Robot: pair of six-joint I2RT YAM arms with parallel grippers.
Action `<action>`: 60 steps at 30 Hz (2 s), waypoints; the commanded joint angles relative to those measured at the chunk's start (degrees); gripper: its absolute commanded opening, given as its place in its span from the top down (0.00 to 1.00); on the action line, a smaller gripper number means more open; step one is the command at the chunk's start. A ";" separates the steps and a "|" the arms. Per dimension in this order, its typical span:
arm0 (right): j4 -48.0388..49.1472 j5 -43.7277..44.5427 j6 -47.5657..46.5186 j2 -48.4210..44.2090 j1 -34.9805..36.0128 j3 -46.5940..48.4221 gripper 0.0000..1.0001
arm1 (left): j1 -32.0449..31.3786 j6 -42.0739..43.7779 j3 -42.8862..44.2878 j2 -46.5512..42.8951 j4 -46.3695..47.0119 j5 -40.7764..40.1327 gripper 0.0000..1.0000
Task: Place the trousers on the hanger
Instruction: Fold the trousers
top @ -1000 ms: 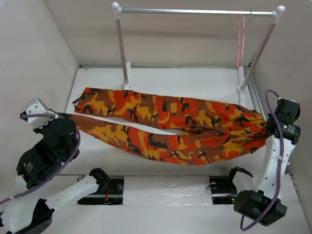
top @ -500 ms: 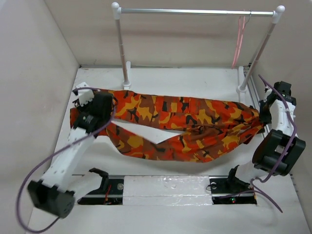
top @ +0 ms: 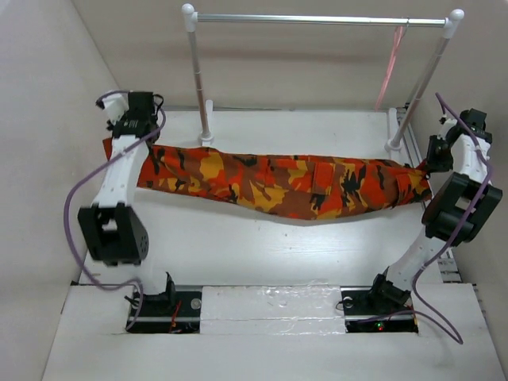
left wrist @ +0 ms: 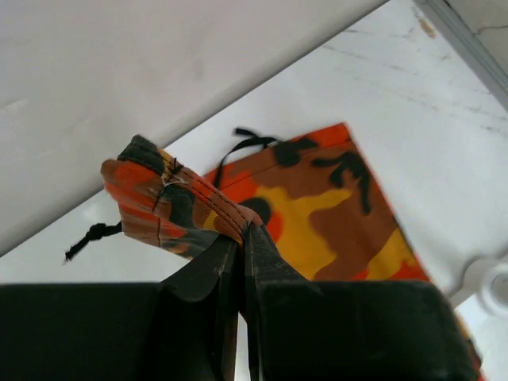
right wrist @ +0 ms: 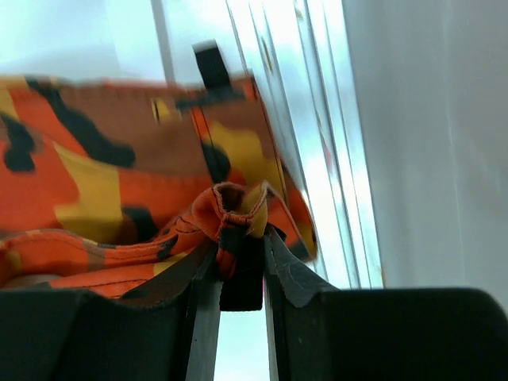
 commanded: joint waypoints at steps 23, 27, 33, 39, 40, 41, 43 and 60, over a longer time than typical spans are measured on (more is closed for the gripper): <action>27.31 -8.37 5.14 -22.99 4.26 -19.15 0.85 | 14.64 0.97 -2.93 12.90 9.70 31.22 0.56; 32.16 -10.72 4.62 -31.62 8.99 -30.41 1.00 | 17.98 -1.49 -1.28 18.34 10.58 43.07 0.58; 29.45 -19.96 -1.27 -32.43 22.99 -34.91 0.59 | 19.04 -1.14 3.57 24.59 11.72 45.21 0.50; 28.48 -20.14 -3.38 -35.41 31.25 -40.70 0.58 | 19.04 -3.25 6.73 29.86 10.93 45.12 0.56; 28.22 -21.27 -3.73 -35.41 31.95 -41.58 0.58 | 19.04 -3.51 6.12 30.04 12.15 45.47 0.57; 27.61 -21.63 -4.00 -35.41 32.91 -42.20 0.58 | 19.04 -3.78 6.03 30.22 12.60 45.82 0.57; 27.43 -21.72 -4.26 -35.50 34.32 -43.61 0.58 | 19.04 -4.31 6.20 30.65 13.30 46.17 0.58; 26.02 -18.12 -4.70 -34.36 38.81 -43.53 0.59 | 19.04 -2.29 6.74 20.12 8.91 33.37 1.00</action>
